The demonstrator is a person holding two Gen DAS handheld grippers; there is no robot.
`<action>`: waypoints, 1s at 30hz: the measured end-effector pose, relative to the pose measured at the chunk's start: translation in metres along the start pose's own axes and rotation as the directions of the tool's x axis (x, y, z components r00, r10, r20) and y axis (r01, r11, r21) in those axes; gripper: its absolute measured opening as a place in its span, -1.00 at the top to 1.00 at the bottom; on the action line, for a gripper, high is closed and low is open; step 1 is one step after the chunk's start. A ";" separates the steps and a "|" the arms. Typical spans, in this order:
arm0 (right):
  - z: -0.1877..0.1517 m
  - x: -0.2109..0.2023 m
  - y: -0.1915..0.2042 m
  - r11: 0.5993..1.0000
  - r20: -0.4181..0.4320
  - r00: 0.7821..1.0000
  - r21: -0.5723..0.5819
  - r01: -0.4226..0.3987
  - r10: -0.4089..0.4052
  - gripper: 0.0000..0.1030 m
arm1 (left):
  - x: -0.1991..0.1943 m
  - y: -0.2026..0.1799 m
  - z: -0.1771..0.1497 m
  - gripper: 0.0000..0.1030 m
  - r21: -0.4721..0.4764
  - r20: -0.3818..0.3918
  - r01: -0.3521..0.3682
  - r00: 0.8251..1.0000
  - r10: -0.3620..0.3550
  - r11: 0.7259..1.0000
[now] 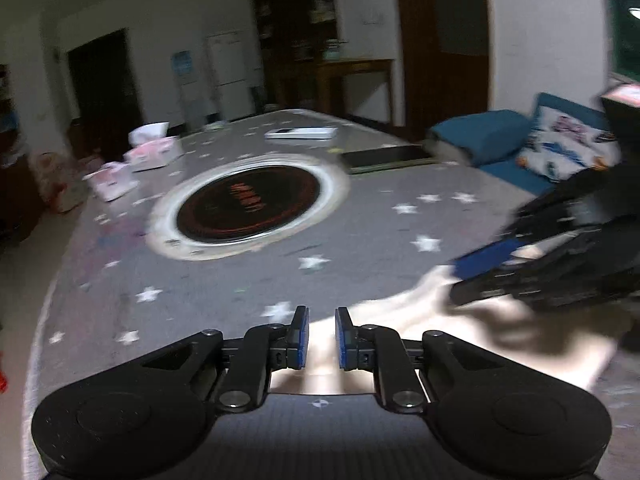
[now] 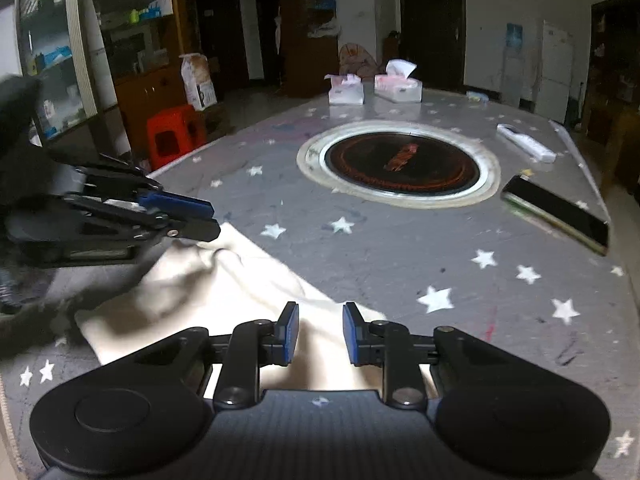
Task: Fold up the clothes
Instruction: 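Open both grippers and withdraw them from the folded sweatshirt, then press the folded sweatshirt flat with both open grippers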
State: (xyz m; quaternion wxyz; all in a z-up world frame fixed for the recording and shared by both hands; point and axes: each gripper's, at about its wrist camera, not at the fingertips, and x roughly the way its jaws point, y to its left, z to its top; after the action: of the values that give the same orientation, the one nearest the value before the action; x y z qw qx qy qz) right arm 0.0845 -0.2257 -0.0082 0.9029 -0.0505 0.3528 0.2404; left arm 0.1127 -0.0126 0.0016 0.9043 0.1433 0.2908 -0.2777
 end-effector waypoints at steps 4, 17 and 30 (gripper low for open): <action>-0.003 0.019 -0.006 0.998 -0.032 0.999 0.057 0.027 -0.025 0.58 | 0.019 -0.011 -0.002 0.70 0.029 -0.043 0.026 0.999 -0.025 0.999; -0.005 0.018 -0.011 0.990 -0.024 0.994 0.084 0.113 -0.111 0.65 | 0.041 0.006 -0.009 0.52 -0.039 -0.073 0.023 0.997 -0.025 0.999; 0.017 0.018 0.010 0.997 -0.009 0.998 0.023 0.069 -0.069 0.64 | 0.054 0.013 -0.003 0.39 -0.066 -0.085 0.052 0.995 -0.057 0.996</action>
State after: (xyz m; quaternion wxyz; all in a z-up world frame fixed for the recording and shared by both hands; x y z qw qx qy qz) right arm 0.1019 -0.2051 -0.0070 0.9096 -0.0531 0.3575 0.2049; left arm 0.1557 -0.0241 -0.0322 0.8869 0.1185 0.3424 -0.2865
